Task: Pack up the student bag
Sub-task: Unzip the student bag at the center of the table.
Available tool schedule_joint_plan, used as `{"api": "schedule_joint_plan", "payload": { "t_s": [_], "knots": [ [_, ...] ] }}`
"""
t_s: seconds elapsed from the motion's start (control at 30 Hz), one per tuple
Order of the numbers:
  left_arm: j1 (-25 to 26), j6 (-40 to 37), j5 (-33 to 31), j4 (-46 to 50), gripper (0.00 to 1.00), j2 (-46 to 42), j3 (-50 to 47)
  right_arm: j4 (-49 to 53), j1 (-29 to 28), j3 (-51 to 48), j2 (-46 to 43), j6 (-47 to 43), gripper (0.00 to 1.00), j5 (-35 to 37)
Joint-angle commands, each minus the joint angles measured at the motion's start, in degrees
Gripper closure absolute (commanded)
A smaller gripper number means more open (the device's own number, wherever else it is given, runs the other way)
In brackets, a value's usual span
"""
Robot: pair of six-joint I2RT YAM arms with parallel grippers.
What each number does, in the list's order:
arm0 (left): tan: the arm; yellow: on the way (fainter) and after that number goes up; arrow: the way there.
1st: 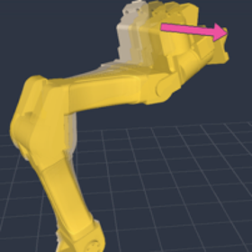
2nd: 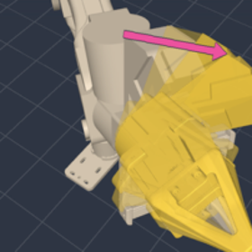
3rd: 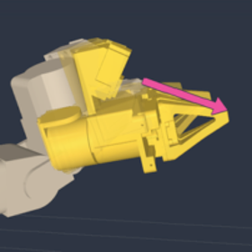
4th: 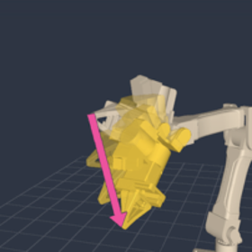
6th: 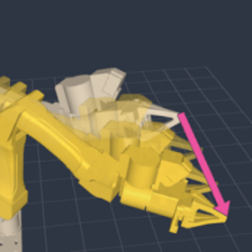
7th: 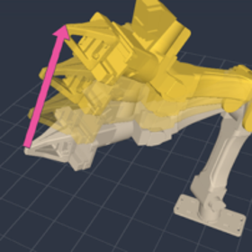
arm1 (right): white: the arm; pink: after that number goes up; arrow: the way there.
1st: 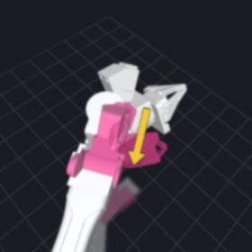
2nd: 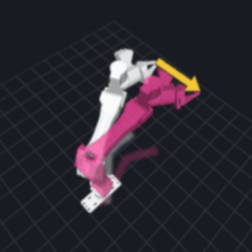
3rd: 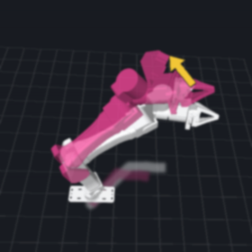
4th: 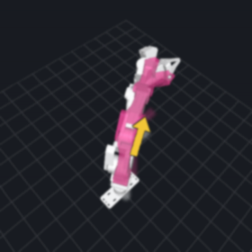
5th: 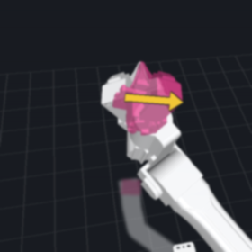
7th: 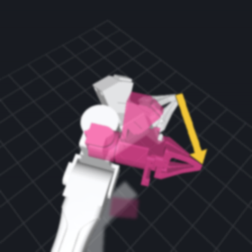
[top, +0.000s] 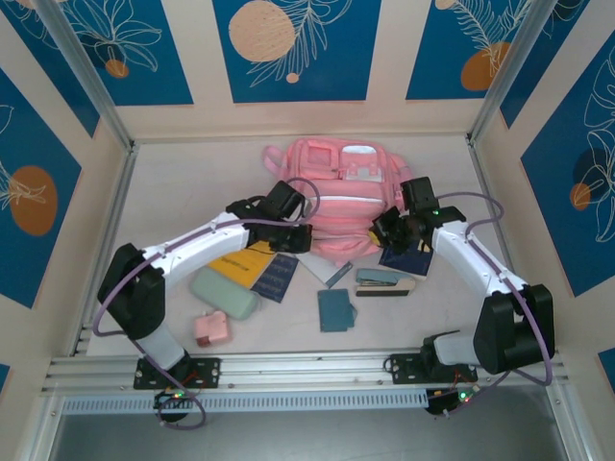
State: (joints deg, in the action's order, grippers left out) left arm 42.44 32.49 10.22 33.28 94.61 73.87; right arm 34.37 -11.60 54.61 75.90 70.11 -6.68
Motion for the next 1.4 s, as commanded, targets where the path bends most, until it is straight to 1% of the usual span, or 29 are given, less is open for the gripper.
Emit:
{"api": "schedule_joint_plan", "payload": {
  "t_s": [0.0, 0.13, 0.2, 0.23, 0.3, 0.33, 0.37, 0.4, 0.47, 0.6, 0.67, 0.77, 0.87, 1.0, 1.17, 1.27, 1.33, 1.37],
  "knots": [
    [-3.61, 0.57, -1.52, 1.67, 1.00, -1.47, -1.23, 0.03, 2.96, 0.33, -1.42, -3.41, 1.00, 4.03],
    [-5.06, 1.63, -0.79, 0.31, 1.00, -0.67, -1.12, -0.83, 5.30, 0.71, 0.14, -4.17, 1.00, 3.09],
    [-4.96, 1.61, 0.84, -0.14, 1.00, 0.82, 0.48, -0.97, 5.79, 1.86, 1.53, -4.68, 0.99, 2.03],
    [-4.87, 1.92, 2.23, -0.71, 1.00, 1.67, 1.14, -0.78, 5.79, 2.62, 2.07, -5.03, 0.94, 1.63],
    [-4.31, 2.52, 5.13, -1.91, 1.00, 2.83, 2.66, 0.37, 5.52, 4.50, 2.94, -5.84, 0.75, 0.60],
    [-3.62, 2.49, 5.68, -2.23, 1.00, 3.08, 3.64, 1.82, 5.24, 5.61, 2.99, -6.03, 0.65, 0.83],
    [-2.74, 2.18, 5.78, -2.25, 1.00, 3.15, 4.59, 3.48, 4.90, 6.51, 2.88, -5.96, 0.57, 1.39],
    [-2.13, 1.91, 5.81, -2.25, 1.00, 3.28, 5.45, 4.86, 4.52, 7.09, 2.36, -5.75, 0.52, 2.03],
    [-0.77, 1.40, 6.58, -2.09, 1.00, 3.33, 7.25, 7.11, 3.51, 7.46, 0.22, -5.42, 0.49, 3.51],
    [1.81, 1.01, 7.68, -1.81, 1.00, 3.52, 9.51, 9.89, 1.87, 6.55, -4.71, -4.47, 0.48, 5.50],
    [3.25, 0.87, 7.88, -1.64, 1.00, 3.51, 10.47, 10.26, 1.11, 5.68, -7.08, -3.16, 0.48, 4.56],
    [5.10, 0.73, 8.13, -1.13, 1.00, 3.55, 11.87, 9.27, -0.13, 4.28, -9.07, 0.06, 0.48, 0.98],
    [6.36, 0.81, 7.88, -0.79, 1.00, 3.18, 12.69, 8.76, -2.08, 4.65, -9.19, 3.26, 0.48, -1.07],
    [7.69, 0.95, 7.88, -0.91, 1.00, 2.88, 12.90, 7.20, -5.33, 5.28, -7.53, 5.51, 0.47, -0.53],
    [9.32, 1.09, 7.47, -1.29, 1.00, 2.85, 12.44, 2.90, -5.79, 4.03, -3.24, 7.64, 0.48, -3.30],
    [9.62, 0.81, 6.81, -0.85, 1.00, 2.69, 12.28, 2.19, -6.63, 4.28, -0.80, 7.94, 0.54, -2.85],
    [9.61, 0.39, 5.87, -0.45, 1.00, 2.36, 12.10, 1.76, -6.98, 4.11, 0.11, 7.53, 0.63, -1.95],
    [9.62, 0.09, 5.12, -0.01, 1.00, 2.25, 12.20, 1.51, -6.96, 3.78, 0.42, 7.20, 0.72, -1.42]
  ]
}}
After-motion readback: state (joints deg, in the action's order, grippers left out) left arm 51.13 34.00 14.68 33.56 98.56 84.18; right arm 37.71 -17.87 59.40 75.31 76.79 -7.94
